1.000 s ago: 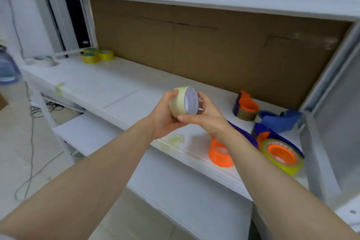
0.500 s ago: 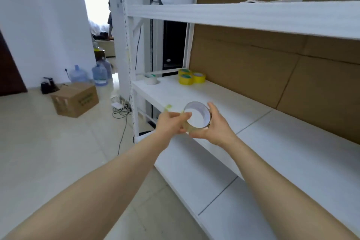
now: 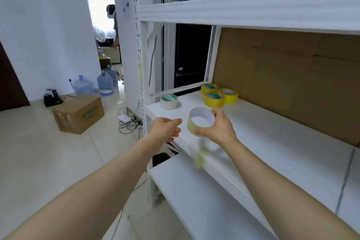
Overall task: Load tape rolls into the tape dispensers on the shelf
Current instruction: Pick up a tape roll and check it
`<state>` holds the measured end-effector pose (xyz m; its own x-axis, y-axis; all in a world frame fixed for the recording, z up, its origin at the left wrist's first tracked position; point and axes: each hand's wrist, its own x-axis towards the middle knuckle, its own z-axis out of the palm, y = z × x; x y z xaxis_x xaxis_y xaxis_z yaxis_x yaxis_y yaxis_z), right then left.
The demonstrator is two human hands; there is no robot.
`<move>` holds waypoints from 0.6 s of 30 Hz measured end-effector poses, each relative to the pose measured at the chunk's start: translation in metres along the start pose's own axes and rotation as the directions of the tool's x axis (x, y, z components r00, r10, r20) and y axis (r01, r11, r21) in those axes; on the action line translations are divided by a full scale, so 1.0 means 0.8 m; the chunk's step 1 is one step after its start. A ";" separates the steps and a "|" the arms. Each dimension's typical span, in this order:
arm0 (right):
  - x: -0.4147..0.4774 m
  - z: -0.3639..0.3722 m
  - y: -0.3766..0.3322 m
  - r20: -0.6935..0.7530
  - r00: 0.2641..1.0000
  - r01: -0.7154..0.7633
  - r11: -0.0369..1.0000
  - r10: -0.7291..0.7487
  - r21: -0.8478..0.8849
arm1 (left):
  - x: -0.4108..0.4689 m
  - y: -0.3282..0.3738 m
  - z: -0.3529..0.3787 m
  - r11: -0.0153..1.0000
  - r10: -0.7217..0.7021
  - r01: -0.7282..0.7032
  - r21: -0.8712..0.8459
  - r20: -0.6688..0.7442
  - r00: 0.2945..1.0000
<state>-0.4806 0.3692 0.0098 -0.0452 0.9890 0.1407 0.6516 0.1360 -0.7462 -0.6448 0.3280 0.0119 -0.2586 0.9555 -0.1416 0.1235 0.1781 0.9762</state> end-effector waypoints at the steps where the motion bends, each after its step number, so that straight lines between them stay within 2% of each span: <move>1: 0.022 0.010 -0.004 -0.007 1.000 -0.029 1.000 0.029 -0.001 | 0.024 0.004 -0.009 1.000 0.009 -0.009 0.026 0.002 1.000; 4: 0.085 0.036 -0.015 -0.004 0.996 -0.089 0.996 0.089 -0.002 | 0.095 0.014 -0.033 0.994 0.039 -0.039 0.107 0.007 0.999; 7: 0.143 0.057 -0.023 -0.010 0.994 -0.107 0.992 0.107 -0.061 | 0.161 0.019 -0.053 0.952 0.090 -0.094 0.292 0.026 0.996; 13: 0.258 0.101 -0.024 -0.105 0.992 -0.093 0.970 0.071 -0.224 | 0.286 0.045 -0.064 0.727 0.243 -0.314 0.611 0.199 0.949; 15: 0.296 0.122 -0.023 -0.101 0.993 -0.094 0.948 0.066 -0.305 | 0.331 0.052 -0.064 0.641 0.281 -0.399 0.656 0.283 0.917; 18: 0.342 0.155 -0.022 -0.083 0.990 -0.137 0.916 0.114 -0.377 | 0.391 0.061 -0.064 0.579 0.293 -0.498 0.645 0.405 0.866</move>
<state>-0.5984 0.6443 -0.0192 0.0925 0.9898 0.1080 0.8886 -0.0332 -0.4574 -0.7690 0.6237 0.0234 0.2003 0.9749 0.0971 0.8187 -0.2210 0.5300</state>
